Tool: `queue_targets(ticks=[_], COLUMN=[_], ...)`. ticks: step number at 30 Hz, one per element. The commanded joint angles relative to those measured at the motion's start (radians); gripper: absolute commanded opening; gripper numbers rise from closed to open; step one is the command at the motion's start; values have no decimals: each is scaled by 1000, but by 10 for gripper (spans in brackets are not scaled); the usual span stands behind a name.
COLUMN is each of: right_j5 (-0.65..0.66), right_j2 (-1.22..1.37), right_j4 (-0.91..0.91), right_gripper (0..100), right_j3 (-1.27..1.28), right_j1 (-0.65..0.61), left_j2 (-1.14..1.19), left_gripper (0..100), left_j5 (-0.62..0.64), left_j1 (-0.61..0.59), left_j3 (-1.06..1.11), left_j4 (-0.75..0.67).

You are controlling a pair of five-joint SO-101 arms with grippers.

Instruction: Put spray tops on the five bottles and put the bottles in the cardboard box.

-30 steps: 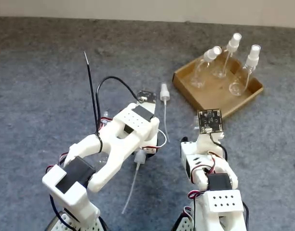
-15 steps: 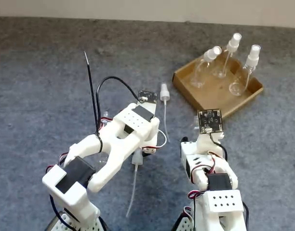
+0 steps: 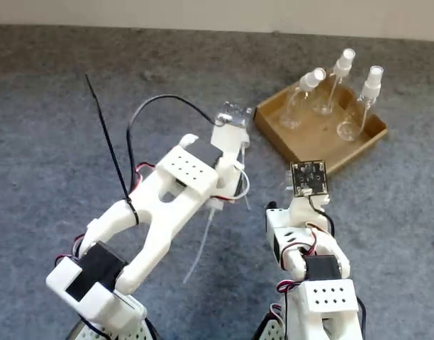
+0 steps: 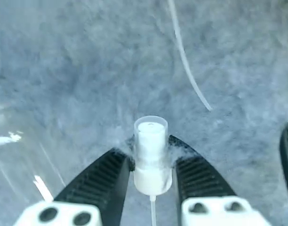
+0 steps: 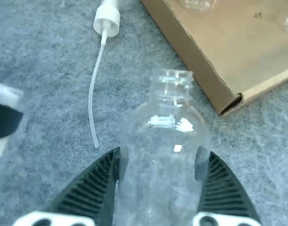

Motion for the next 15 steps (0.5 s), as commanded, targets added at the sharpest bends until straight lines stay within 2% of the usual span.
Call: queue_targets(ticks=[1,11,15], right_j5=[-2,-6,-6], right_j2=[-15,-15,-15], right_j4=[-24,-25,-25], right_gripper=[166,166,166], right_j3=[-7,-7,-7], right_j1=[10,4,4], left_j2=[-50,-65,-168], left_gripper=[27,27,27], left_j5=[-37,-37,-38], left_j1=[-65,-64,-64], left_j3=[-84,-209,-219], left_j4=[-11,-2,-2])
